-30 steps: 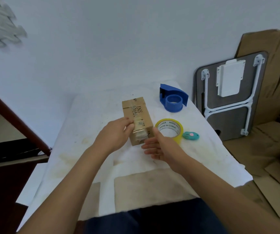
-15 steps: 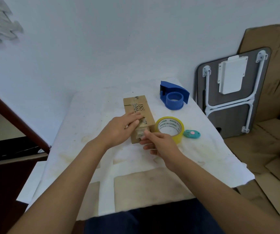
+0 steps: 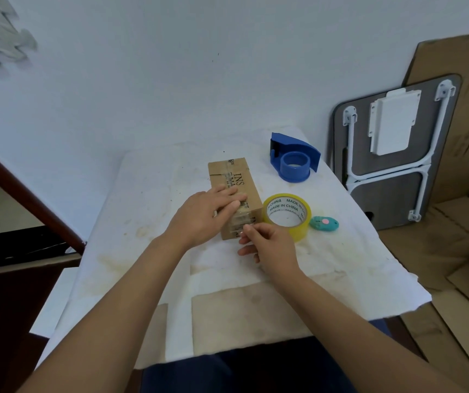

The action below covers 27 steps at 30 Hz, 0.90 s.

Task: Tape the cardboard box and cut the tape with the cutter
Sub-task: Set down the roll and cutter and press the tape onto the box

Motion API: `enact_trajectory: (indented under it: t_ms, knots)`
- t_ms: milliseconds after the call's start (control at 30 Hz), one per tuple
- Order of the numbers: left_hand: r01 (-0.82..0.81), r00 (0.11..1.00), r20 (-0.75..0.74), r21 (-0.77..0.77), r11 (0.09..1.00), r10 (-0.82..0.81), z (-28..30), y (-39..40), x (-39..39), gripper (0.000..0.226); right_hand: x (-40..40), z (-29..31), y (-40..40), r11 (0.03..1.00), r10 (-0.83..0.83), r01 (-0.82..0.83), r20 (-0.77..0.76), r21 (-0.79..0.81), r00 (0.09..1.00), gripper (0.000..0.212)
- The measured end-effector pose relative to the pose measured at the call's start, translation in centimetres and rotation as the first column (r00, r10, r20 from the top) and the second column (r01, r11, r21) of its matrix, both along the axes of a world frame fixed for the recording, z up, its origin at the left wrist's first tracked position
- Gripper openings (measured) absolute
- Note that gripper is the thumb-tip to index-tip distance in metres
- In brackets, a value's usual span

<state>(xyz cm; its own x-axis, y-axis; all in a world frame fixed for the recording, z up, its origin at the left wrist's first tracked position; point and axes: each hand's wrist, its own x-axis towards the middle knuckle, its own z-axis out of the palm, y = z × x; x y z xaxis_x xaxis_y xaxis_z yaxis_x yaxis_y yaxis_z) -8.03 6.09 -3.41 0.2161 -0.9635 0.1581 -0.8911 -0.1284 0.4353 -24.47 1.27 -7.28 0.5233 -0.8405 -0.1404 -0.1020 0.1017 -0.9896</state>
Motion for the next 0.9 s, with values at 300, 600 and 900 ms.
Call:
enact_trajectory:
  t_ms: [300,600,900]
  knots:
    - [-0.060,0.998,-0.040,-0.124,0.990,0.056,-1.0,-0.3,-0.7,0.044,0.6,-0.2,-0.2,0.999,-0.026,0.026,-0.010,0.034,1.000,0.022]
    - [-0.120,0.993,-0.036,-0.145,0.982,0.116,-1.9,-0.5,-1.2,0.045,0.9,-0.2,-0.7,0.999,-0.016,0.017,-0.030,0.027,0.999,0.024]
    - [-0.094,0.987,0.115,-0.180,0.979,0.115,-2.9,-0.5,-1.3,0.044,0.9,0.7,-1.0,0.979,0.014,-0.004,-0.050,0.203,0.999,0.032]
